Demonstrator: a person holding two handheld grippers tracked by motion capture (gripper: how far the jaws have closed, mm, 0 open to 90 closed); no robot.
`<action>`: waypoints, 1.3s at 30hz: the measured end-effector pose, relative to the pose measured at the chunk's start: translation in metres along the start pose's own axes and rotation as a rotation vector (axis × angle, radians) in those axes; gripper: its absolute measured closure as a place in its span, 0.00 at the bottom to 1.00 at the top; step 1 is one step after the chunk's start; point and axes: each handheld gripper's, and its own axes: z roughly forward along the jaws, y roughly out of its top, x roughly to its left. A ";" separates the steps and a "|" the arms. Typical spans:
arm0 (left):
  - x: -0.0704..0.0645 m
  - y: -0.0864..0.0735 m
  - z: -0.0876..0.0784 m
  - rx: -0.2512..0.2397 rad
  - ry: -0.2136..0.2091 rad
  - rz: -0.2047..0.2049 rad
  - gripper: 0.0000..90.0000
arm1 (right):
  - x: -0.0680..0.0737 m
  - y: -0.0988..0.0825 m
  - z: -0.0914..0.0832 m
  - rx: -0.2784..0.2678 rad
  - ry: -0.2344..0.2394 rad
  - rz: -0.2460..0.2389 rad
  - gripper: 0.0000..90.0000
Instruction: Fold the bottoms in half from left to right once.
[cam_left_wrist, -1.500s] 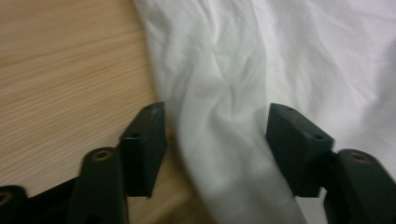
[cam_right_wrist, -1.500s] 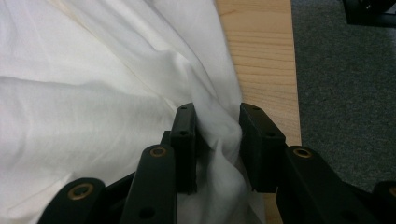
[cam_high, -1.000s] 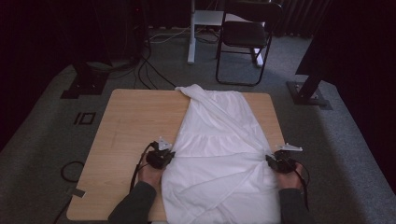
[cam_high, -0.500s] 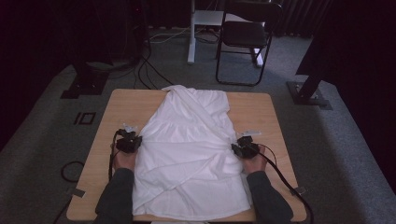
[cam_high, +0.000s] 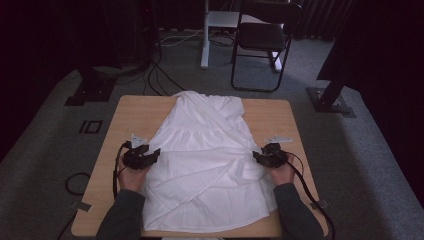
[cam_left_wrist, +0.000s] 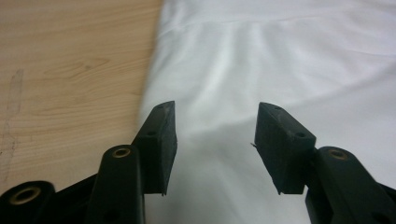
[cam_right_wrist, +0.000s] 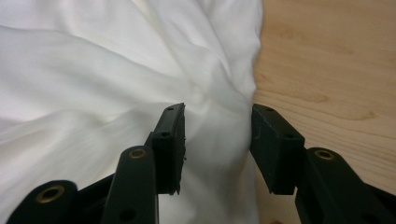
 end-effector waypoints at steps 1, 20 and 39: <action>-0.005 -0.002 -0.005 0.011 -0.019 0.033 0.53 | 0.002 -0.001 -0.006 -0.020 0.020 -0.009 0.61; -0.056 -0.080 -0.022 0.158 -0.149 0.159 0.51 | 0.016 -0.032 -0.044 -0.100 0.122 -0.086 0.98; -0.040 -0.095 -0.053 0.092 -0.201 0.101 0.45 | -0.046 -0.138 -0.127 -0.156 0.024 0.112 0.74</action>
